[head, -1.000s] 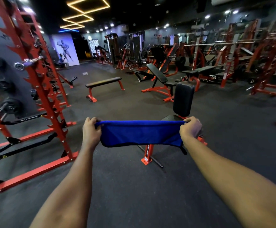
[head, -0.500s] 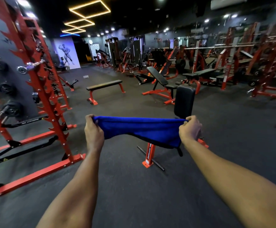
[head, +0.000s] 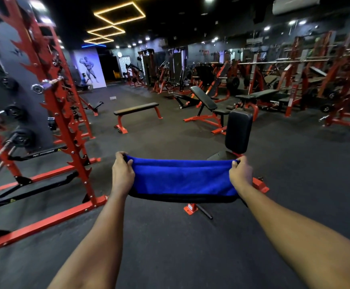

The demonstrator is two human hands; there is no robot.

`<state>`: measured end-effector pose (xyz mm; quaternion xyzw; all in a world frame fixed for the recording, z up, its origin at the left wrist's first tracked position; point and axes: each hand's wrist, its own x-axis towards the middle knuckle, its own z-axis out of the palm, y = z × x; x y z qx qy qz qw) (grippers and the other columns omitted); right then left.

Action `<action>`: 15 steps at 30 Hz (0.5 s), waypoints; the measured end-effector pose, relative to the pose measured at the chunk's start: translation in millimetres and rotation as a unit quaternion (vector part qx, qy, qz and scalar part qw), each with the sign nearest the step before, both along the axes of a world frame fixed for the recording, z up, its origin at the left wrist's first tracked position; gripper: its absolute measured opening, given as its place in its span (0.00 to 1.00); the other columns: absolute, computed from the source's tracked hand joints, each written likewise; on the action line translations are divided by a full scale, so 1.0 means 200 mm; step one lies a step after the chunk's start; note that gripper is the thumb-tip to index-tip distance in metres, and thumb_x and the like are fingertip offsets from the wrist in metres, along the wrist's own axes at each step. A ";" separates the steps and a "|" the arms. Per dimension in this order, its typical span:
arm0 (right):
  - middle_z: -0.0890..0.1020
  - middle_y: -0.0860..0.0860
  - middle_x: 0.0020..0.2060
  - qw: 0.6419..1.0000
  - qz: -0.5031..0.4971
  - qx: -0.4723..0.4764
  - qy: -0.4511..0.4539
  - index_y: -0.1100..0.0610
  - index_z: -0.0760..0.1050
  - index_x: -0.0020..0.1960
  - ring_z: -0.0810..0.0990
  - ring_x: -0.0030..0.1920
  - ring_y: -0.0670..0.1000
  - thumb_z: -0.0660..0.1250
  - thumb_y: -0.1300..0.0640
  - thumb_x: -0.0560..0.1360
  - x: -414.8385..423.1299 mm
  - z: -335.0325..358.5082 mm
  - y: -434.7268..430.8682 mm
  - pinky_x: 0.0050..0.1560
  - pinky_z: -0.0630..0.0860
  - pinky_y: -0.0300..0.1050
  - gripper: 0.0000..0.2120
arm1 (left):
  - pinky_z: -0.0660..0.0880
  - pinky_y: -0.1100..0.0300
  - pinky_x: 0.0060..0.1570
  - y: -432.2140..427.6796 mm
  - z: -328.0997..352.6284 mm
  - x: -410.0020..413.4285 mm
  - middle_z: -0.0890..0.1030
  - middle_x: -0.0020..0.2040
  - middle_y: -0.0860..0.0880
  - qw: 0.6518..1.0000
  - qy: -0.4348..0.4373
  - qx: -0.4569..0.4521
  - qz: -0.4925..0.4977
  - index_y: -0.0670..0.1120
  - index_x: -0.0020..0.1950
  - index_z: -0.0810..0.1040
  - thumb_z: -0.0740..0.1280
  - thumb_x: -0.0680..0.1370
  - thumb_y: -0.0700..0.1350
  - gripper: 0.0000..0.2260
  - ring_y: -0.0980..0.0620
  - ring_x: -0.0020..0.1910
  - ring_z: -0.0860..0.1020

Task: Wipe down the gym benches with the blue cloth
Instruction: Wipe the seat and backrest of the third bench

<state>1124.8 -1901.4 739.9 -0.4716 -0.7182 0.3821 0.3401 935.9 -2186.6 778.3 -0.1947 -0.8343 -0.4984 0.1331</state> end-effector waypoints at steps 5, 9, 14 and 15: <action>0.79 0.62 0.56 0.999 0.028 -0.036 -0.014 0.61 0.74 0.57 0.75 0.50 0.57 0.61 0.62 0.80 -0.05 -0.04 -0.03 0.48 0.70 0.45 0.07 | 0.71 0.52 0.57 -0.05 -0.03 -0.07 0.78 0.58 0.36 0.995 -0.076 -0.054 0.043 0.38 0.59 0.75 0.64 0.80 0.38 0.08 0.38 0.59 0.76; 0.81 0.61 0.58 0.996 0.079 -0.020 -0.037 0.62 0.78 0.59 0.78 0.59 0.59 0.69 0.60 0.77 -0.17 0.01 -0.16 0.56 0.72 0.44 0.12 | 0.71 0.54 0.55 -0.05 -0.02 -0.10 0.79 0.58 0.36 0.984 -0.134 -0.110 0.049 0.37 0.57 0.76 0.70 0.77 0.43 0.12 0.39 0.59 0.76; 0.82 0.55 0.49 0.969 0.246 0.001 0.010 0.61 0.79 0.56 0.78 0.48 0.51 0.73 0.64 0.74 -0.41 0.05 -0.47 0.46 0.72 0.40 0.11 | 0.69 0.64 0.40 0.12 0.03 0.03 0.81 0.51 0.40 0.982 -0.081 -0.133 -0.104 0.39 0.56 0.76 0.73 0.75 0.42 0.13 0.44 0.48 0.79; 0.81 0.55 0.47 0.960 0.277 -0.025 0.028 0.60 0.78 0.55 0.78 0.46 0.51 0.72 0.66 0.75 -0.45 0.06 -0.54 0.42 0.75 0.42 0.11 | 0.72 0.63 0.34 0.14 0.04 0.05 0.81 0.50 0.40 0.979 -0.075 -0.122 -0.143 0.40 0.56 0.75 0.72 0.76 0.41 0.12 0.44 0.43 0.79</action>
